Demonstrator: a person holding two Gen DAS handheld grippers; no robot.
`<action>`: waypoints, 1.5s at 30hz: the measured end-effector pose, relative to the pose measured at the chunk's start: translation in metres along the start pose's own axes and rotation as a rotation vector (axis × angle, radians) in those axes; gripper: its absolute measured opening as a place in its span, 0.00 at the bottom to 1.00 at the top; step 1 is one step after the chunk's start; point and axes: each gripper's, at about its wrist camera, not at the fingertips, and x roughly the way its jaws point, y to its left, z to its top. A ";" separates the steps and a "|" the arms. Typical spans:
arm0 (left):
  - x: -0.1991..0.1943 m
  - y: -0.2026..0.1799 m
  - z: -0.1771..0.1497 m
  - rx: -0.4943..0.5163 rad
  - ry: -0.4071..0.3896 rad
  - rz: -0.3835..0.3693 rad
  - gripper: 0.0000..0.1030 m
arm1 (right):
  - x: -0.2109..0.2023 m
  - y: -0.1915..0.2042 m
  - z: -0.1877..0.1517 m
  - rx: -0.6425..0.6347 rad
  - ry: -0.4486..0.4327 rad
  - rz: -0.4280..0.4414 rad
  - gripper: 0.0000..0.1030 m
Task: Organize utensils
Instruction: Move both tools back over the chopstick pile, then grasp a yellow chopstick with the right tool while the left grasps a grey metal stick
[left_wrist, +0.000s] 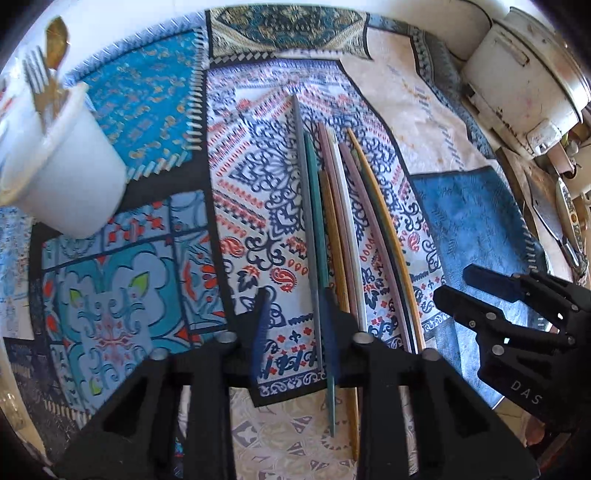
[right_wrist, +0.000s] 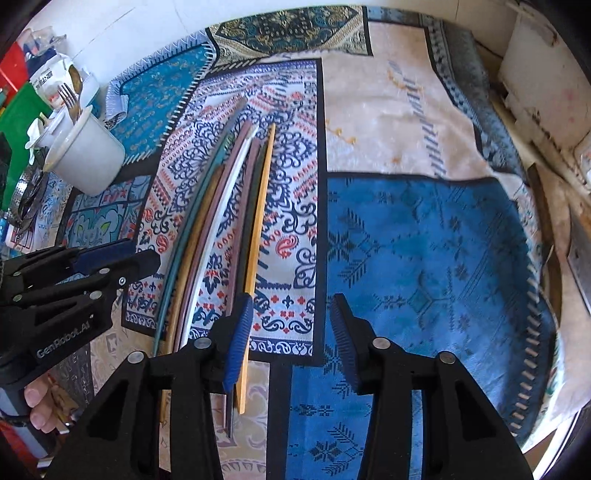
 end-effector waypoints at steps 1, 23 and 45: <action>0.002 0.000 0.001 -0.002 0.005 -0.010 0.19 | 0.002 0.000 -0.001 0.004 0.007 0.012 0.31; 0.026 0.000 0.047 0.045 0.013 -0.016 0.03 | 0.019 0.011 0.030 0.005 -0.018 0.081 0.07; 0.023 0.017 0.060 0.092 0.176 -0.052 0.08 | 0.023 -0.012 0.052 -0.133 0.088 0.051 0.06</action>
